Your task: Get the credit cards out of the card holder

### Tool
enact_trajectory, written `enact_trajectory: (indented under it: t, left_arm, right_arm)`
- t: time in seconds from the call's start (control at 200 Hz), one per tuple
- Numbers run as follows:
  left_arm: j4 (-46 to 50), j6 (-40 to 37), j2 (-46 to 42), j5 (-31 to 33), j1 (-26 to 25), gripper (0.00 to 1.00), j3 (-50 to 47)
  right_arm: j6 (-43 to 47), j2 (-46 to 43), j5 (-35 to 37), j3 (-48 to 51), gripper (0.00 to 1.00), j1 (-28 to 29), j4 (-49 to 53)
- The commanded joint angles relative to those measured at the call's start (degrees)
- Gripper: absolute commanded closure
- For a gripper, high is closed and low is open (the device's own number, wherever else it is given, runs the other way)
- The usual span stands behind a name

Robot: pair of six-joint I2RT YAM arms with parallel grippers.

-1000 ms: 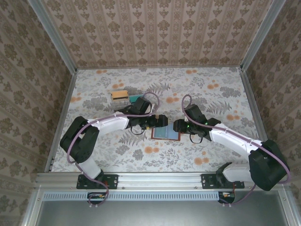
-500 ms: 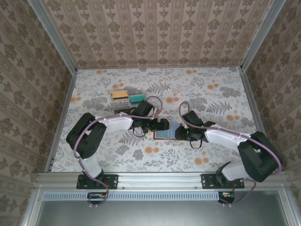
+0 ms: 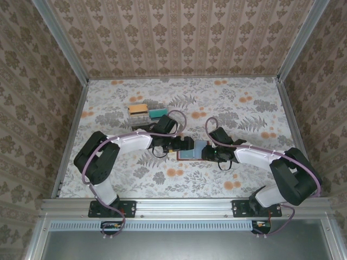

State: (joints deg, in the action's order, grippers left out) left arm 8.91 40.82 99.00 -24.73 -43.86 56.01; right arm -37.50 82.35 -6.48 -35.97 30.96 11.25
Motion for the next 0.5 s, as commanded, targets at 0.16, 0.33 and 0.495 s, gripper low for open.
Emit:
enact_trajectory:
  t: [0.16, 0.33, 0.495]
  left_arm:
    - [-0.65, -0.55, -0.61, -1.1, -1.0, 0.03, 1.34]
    - [-2.48, 0.18, 0.57, -2.33, -1.42, 0.04, 0.92]
    - [-2.47, 0.37, 1.76, -2.47, -1.41, 0.04, 0.65]
  right_arm:
    - [-0.3, 0.71, -0.64, 1.16, 0.64, 0.07, 0.41]
    - [-0.39, 1.01, -0.75, 1.23, 0.64, 0.15, 0.1]
    - [-0.47, 1.06, -0.75, 1.24, 0.64, 0.16, 0.13]
